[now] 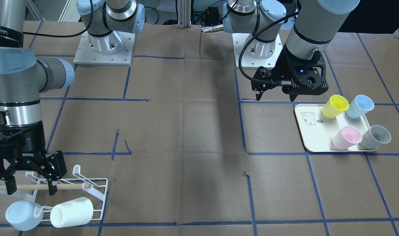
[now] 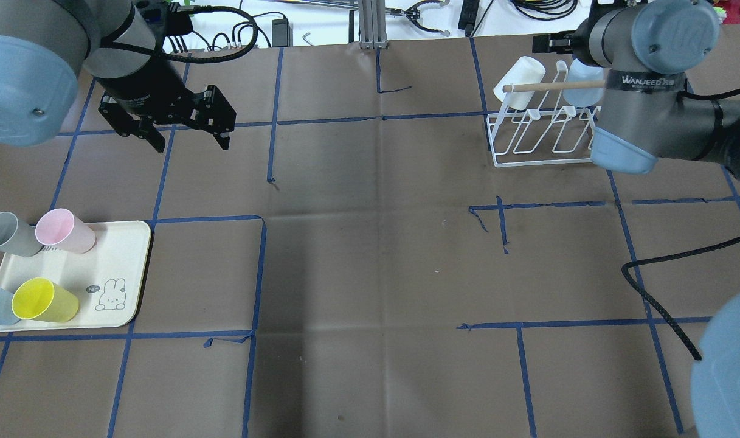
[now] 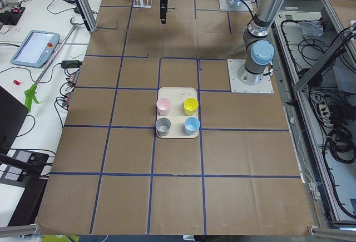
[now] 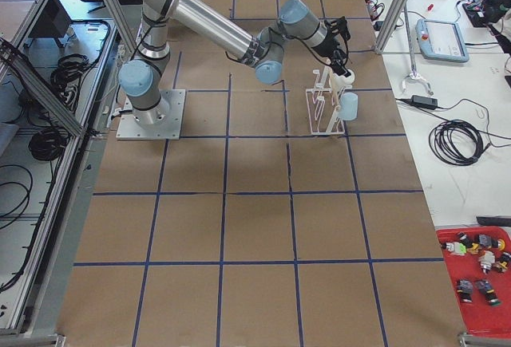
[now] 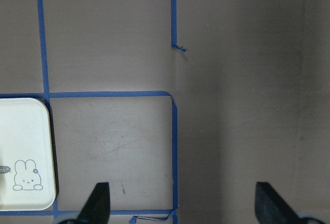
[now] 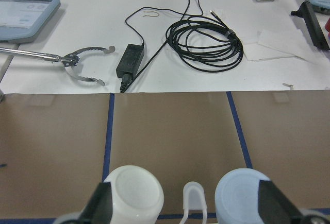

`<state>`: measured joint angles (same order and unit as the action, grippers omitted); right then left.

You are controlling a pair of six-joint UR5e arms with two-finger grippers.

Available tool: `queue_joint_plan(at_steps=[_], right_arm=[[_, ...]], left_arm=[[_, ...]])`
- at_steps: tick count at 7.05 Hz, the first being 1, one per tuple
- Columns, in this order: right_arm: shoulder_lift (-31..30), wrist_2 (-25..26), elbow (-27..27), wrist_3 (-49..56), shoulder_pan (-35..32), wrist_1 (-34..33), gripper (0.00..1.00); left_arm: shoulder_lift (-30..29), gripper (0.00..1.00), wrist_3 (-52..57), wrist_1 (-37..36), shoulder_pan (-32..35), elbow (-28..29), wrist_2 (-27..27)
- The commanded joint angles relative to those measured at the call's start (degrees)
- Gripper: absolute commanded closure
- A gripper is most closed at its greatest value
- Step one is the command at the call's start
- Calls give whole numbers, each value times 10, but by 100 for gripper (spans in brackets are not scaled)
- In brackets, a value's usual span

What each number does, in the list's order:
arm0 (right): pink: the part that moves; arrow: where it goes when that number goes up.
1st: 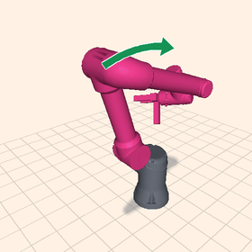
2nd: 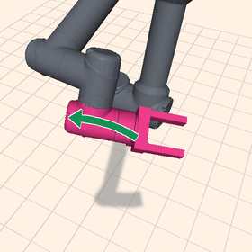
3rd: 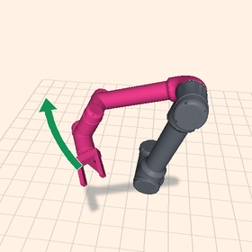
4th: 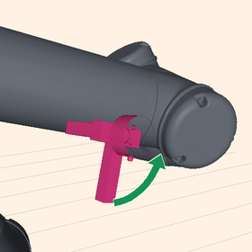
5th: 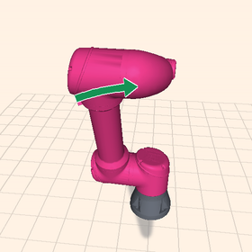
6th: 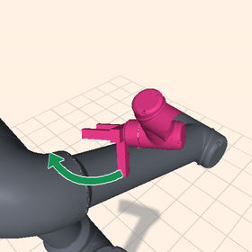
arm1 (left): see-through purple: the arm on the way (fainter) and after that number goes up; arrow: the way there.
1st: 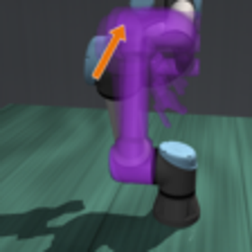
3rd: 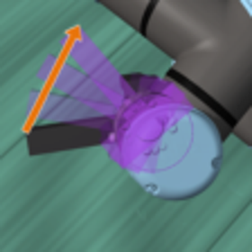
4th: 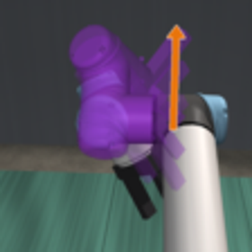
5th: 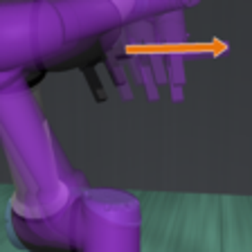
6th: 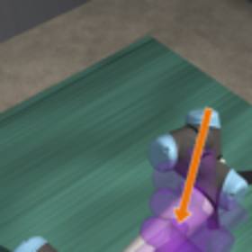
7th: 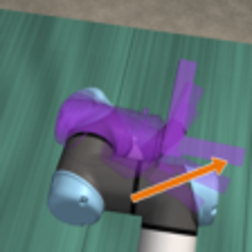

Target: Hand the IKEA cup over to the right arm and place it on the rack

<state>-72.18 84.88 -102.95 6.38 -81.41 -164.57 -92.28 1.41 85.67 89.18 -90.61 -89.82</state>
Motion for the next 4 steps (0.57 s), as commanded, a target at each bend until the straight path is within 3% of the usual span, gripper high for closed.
queue_joint_plan(at_steps=[1, 2, 4], right_arm=[[-66, 3, 2, -31, -33, 147, 0], [-81, 3, 6, -70, -49, 196, 0], [-112, 55, 20, -114, -96, 334, 0]], left_arm=[[0, 1, 0, 0, -1, 0, 0], [0, 1, 0, 0, 0, 0, 0], [0, 1, 0, -1, 0, 0, 0]])
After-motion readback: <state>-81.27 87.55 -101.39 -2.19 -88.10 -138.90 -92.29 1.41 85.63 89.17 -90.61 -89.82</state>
